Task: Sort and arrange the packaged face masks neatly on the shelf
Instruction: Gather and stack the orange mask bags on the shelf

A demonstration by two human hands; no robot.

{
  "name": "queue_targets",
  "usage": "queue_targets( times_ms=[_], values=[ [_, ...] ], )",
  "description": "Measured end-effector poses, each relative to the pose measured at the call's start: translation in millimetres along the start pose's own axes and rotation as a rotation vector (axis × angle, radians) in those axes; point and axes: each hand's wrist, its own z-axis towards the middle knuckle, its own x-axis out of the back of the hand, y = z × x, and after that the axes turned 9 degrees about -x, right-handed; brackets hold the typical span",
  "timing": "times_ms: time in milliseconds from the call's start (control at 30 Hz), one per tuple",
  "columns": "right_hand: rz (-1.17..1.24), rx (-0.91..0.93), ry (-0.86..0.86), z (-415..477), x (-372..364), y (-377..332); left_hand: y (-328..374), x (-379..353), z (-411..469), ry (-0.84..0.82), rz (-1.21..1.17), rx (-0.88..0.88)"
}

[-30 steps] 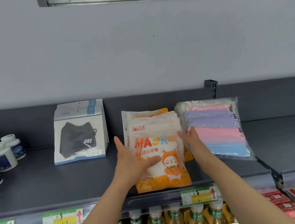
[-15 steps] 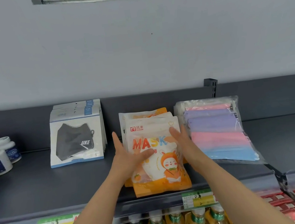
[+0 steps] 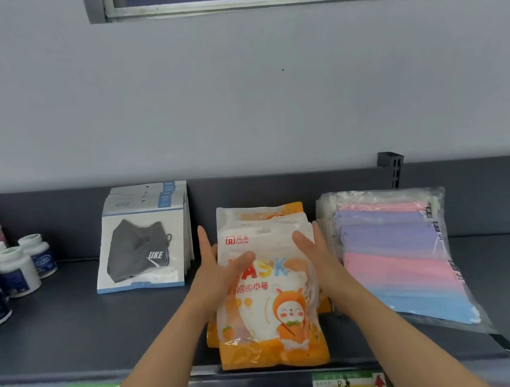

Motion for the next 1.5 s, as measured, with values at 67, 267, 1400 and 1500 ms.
queue_targets(
  times_ms=[67, 267, 1400, 1500],
  values=[
    [0.032, -0.006, 0.025, 3.4, 2.4, 0.5, -1.0, -0.8, 0.7, 0.006, -0.016, 0.002],
    [0.028, -0.054, 0.015, 7.8, 2.7, -0.8, -3.4, -2.8, 1.5, 0.007, -0.057, 0.004],
    [-0.381, 0.193, 0.167, -54.1, -9.5, 35.6, -5.8, 1.2, -66.7, -0.062, 0.176, -0.084],
    [-0.378, 0.208, 0.116, -50.8, -13.5, 35.8, -6.0, -0.1, -69.1, -0.091, 0.185, -0.069]
  ],
)
